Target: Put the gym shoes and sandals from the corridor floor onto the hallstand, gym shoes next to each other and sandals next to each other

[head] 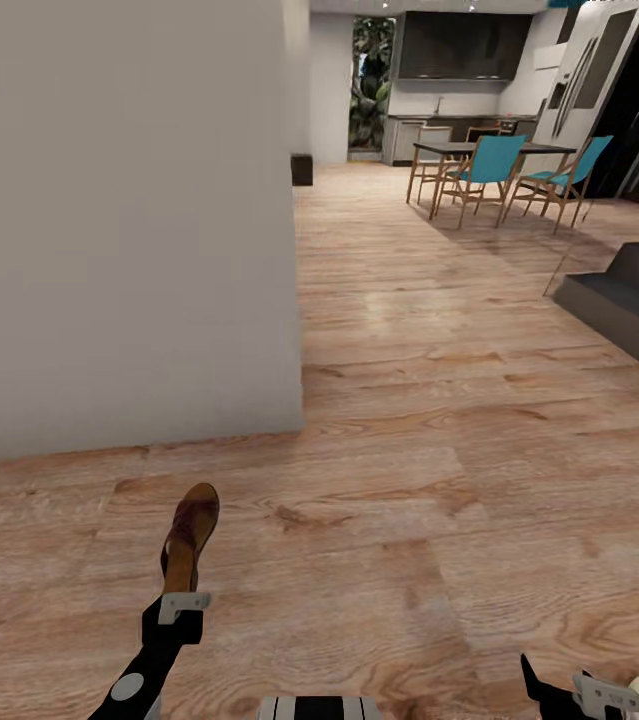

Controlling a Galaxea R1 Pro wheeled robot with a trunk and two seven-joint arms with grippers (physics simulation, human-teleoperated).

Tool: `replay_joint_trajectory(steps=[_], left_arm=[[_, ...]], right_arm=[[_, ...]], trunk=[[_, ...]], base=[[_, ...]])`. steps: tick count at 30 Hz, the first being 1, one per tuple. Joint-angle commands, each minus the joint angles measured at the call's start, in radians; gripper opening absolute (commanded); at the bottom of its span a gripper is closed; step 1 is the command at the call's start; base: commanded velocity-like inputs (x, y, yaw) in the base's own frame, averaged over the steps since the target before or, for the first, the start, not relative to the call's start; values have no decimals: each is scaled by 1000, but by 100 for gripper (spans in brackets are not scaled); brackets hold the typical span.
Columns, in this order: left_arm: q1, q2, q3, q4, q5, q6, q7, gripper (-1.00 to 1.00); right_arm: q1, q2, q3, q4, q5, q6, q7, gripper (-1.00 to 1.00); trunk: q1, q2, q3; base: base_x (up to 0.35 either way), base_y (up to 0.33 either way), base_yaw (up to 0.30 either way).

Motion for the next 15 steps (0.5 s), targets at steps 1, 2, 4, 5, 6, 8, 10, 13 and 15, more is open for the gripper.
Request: replay_joint_trajectory(steps=[1, 2, 4, 5, 6, 8, 10, 13, 15], left_arm=[[0, 0, 2, 0, -6, -2, 0, -100], [0, 0, 2, 0, -6, -2, 0, -100], [0, 0, 2, 0, -6, -2, 0, -100], [0, 0, 2, 0, -6, -2, 0, -100], [0, 0, 2, 0, -6, -2, 0, -100], [0, 0, 2, 0, -6, -2, 0, -100], [0, 0, 2, 0, -6, -2, 0, -100], [0, 0, 2, 0, -6, -2, 0, -100], [0, 0, 2, 0, -6, -2, 0, -100]], right_arm=[[-1, 0, -9, 1, 8, -3, 5, 100], [-1, 0, -9, 1, 8, -3, 5, 100], [-1, 0, -9, 1, 8, -3, 5, 100], [-1, 0, -9, 1, 8, -3, 5, 100], [-1, 0, -9, 1, 8, -3, 5, 100], [-1, 0, -9, 1, 8, -3, 5, 100], [-1, 0, -9, 1, 8, -3, 5, 100], [-1, 0, -9, 1, 8, -3, 5, 100], [-1, 0, -8, 1, 8, -3, 5, 100]], trunk=[[0, 0, 0], [0, 0, 1], [0, 0, 3], [0, 0, 4], [0, 0, 5], [0, 0, 7], [0, 0, 9], [0, 0, 11], [0, 0, 13]], base=[[0, -41, -255], [0, -32, -255], [0, -17, -255], [0, -9, -255], [0, -7, -255], [0, -3, -255], [0, -1, -255], [0, -1, -255], [0, -4, -255]])
